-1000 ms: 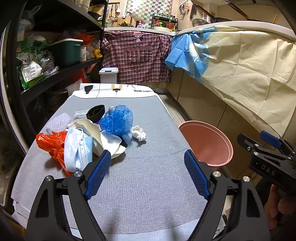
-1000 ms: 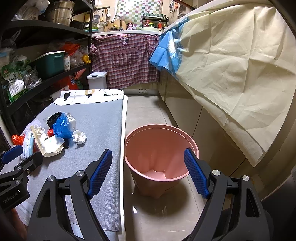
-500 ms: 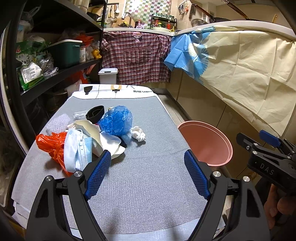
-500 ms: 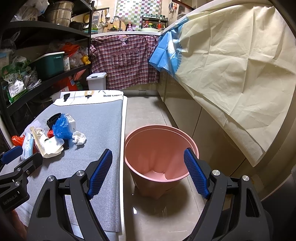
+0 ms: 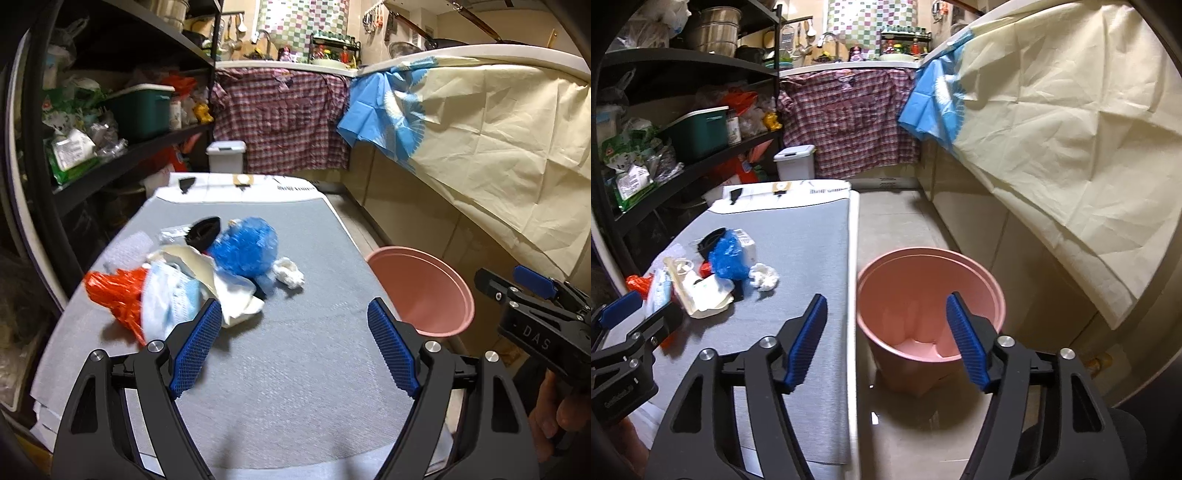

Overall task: Collect trash
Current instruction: 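Grasp the blue face masks with the left tool while the right tool grasps the white tissue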

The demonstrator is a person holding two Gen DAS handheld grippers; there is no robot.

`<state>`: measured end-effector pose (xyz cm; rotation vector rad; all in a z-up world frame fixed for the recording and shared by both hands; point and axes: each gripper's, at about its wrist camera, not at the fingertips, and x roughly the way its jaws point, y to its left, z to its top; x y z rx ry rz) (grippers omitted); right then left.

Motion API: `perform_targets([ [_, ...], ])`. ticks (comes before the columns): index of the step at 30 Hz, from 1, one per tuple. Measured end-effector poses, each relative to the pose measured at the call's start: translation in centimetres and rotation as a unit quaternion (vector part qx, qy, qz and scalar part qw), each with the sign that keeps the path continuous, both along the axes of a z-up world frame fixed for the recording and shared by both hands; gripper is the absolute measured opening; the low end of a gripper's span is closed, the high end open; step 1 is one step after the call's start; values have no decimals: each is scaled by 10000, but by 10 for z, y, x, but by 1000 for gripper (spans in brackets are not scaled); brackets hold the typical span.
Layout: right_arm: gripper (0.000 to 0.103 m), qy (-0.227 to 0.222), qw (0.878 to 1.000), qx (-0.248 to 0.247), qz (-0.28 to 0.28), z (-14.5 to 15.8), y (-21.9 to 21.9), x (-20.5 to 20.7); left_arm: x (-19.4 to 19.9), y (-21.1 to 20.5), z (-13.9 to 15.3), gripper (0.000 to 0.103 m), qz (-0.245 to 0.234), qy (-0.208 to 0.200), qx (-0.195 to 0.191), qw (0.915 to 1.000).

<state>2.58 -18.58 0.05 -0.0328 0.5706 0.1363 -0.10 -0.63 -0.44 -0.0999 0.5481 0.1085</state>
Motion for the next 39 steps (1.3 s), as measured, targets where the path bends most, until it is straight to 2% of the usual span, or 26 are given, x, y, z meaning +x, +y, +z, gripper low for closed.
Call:
perform_targets([
  [7,41,80,9984,235,505,1,25,9,1,28,4,68,549,-119,118,9984],
  [12,35,283,9954,398,823,0,53,30,6,53,0,65,1054,-61,165,9943],
  [17,35,577,9898,605,1150,-8,95,65,14,71,-11,64,1320,159,131,9910],
  [22,35,912,9843,653,1361,-34,141,102,19,82,-24,64,1372,406,57,9897],
  [29,36,1439,9776,625,1406,-76,167,132,26,93,-39,64,1360,645,-86,9886],
  [35,35,1523,9760,398,1504,-91,177,137,33,98,-47,51,1288,750,-164,9887],
  [39,19,1582,9755,327,1496,-96,176,137,35,100,-51,38,1292,860,-253,9876],
])
